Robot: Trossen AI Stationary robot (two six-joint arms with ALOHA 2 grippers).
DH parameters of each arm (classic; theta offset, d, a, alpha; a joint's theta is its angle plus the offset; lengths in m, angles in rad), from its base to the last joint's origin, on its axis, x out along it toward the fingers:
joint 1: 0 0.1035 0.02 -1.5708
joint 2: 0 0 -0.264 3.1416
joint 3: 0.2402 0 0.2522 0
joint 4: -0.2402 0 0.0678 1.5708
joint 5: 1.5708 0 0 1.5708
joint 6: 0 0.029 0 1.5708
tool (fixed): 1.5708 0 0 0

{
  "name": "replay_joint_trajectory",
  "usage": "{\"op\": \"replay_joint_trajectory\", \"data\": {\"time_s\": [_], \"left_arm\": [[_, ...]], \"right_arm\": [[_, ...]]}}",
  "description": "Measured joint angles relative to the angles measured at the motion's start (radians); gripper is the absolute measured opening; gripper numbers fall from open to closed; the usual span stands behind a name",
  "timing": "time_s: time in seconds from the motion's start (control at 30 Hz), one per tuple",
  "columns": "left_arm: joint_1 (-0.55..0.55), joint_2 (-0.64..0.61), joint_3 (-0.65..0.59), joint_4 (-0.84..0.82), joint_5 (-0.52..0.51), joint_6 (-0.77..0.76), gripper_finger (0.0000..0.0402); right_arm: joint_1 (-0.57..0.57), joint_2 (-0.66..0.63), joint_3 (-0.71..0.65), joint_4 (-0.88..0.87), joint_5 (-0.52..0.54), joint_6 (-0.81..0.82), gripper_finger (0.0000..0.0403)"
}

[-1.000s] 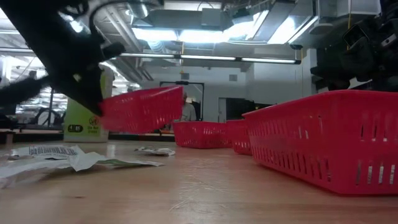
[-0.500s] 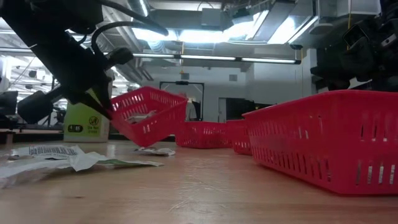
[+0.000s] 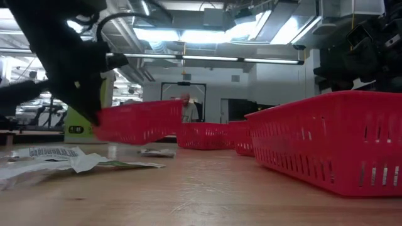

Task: Pick & Place First Aid Supplies
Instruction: Adjust the red container

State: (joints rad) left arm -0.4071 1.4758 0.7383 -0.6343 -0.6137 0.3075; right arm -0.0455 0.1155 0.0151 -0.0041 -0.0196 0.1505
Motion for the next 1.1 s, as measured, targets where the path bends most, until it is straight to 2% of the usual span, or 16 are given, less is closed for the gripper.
{"op": "replay_joint_trajectory", "data": {"time_s": [0.23,0.43,0.53,0.83,1.1], "left_arm": [[0.061,-0.122,0.0,-0.068,0.279,-0.247,0.0004],[0.126,-0.175,0.0,-0.228,0.402,-0.508,0.0004],[0.155,-0.177,0.0,-0.248,0.457,-0.612,0.0006],[0.227,-0.177,0.0,-0.242,0.452,-0.717,0.0013],[0.271,-0.177,0.0,-0.234,0.469,-0.688,0.0063]], "right_arm": [[0.0,0.0,0.0,0.0,0.0,0.001,0.0126],[0.0,0.0,0.0,0.0,0.0,0.002,0.0126],[0.0,0.0,0.0,0.0,0.0,0.0,0.0126],[0.0,0.0,0.0,0.0,0.0,0.0,0.0126],[0.0,0.0,0.0,0.0,0.0,0.0,0.0126]]}}
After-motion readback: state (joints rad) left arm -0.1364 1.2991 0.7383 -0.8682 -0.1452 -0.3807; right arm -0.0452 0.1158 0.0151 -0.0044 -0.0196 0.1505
